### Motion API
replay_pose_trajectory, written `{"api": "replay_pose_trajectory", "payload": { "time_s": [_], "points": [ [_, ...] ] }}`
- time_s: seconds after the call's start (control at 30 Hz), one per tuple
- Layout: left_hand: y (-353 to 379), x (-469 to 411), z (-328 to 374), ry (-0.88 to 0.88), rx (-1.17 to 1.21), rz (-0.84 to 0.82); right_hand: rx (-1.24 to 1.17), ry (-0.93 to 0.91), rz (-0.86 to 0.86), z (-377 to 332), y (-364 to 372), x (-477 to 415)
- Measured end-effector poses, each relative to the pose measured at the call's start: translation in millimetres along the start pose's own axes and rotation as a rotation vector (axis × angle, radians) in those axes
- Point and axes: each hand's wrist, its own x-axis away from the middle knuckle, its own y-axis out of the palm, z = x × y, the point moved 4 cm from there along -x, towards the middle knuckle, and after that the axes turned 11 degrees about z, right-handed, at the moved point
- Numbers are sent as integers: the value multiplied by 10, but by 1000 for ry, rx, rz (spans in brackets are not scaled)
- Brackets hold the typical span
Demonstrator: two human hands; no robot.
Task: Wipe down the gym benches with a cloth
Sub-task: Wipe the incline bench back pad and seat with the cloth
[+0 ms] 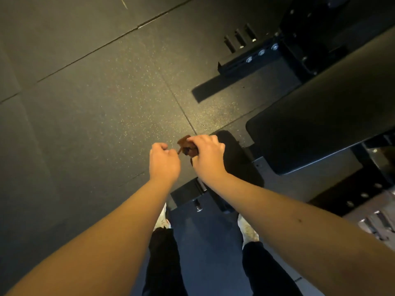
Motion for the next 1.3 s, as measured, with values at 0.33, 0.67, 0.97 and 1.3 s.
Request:
{"api": "replay_pose_trajectory", "payload": {
  "time_s": [0.33,0.67,0.97,1.3],
  "points": [
    [-73,-418,242,-154,291,-718,-488,678,198,-681,-7,120],
    [-122,-536,341,98,-232,-960,-491,1016,490,-748,-17,355],
    [-322,-513,544,145,-193,-927,-670,1019,482,-1044,-68,530],
    [-63,-633,539,496,-230,-991,-620,1122,852,-816,-114,720]
  ]
}}
